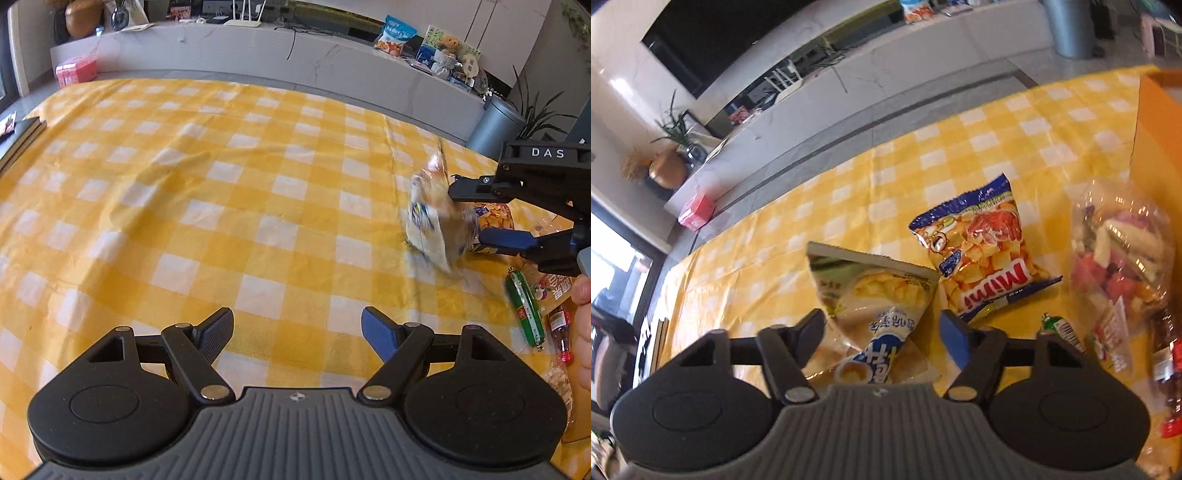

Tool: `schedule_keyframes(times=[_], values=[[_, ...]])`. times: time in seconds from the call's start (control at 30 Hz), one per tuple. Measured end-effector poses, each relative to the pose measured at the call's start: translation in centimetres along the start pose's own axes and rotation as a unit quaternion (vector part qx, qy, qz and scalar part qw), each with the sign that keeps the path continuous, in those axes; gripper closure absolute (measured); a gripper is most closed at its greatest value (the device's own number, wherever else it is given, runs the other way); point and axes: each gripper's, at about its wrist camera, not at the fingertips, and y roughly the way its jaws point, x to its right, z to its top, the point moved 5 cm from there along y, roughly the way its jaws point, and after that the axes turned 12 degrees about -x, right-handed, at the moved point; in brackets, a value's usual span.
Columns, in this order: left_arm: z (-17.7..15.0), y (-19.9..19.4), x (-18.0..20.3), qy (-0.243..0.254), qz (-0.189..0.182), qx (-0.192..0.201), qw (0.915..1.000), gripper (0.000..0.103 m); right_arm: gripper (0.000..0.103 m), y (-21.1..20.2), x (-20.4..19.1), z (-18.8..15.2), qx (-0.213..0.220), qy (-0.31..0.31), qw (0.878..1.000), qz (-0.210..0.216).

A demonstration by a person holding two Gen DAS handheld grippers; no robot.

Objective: Organize snacks
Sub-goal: 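Grasp the white-and-blue potato chip bag with the right tool and lift it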

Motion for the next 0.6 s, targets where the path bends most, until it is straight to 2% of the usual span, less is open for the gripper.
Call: schedule_keyframes(times=[0.07, 0.2, 0.27, 0.43, 0.6], values=[[-0.1, 0.2, -0.1, -0.002, 0.003, -0.005, 1.0000, 0.010, 0.066, 0.4, 0.0, 0.0, -0.006, -0.003, 1.000, 0.010], [-0.2, 0.0, -0.2, -0.006, 0.000, -0.004, 1.0000, 0.010, 0.071, 0.4, -0.6, -0.4, -0.004, -0.028, 1.000, 0.008], [-0.2, 0.0, -0.3, -0.009, -0.004, -0.003, 1.0000, 0.010, 0.082, 0.1, -0.5, -0.5, -0.002, -0.027, 1.000, 0.011], [-0.3, 0.2, -0.7, -0.020, -0.009, -0.012, 0.9997, 0.010, 0.092, -2.4, -0.1, -2.2, 0.000, -0.042, 0.999, 0.006], [-0.4, -0.1, -1.3, -0.037, -0.014, -0.011, 0.9991, 0.010, 0.092, -6.2, 0.6, -7.3, 0.008, -0.081, 0.996, -0.038]])
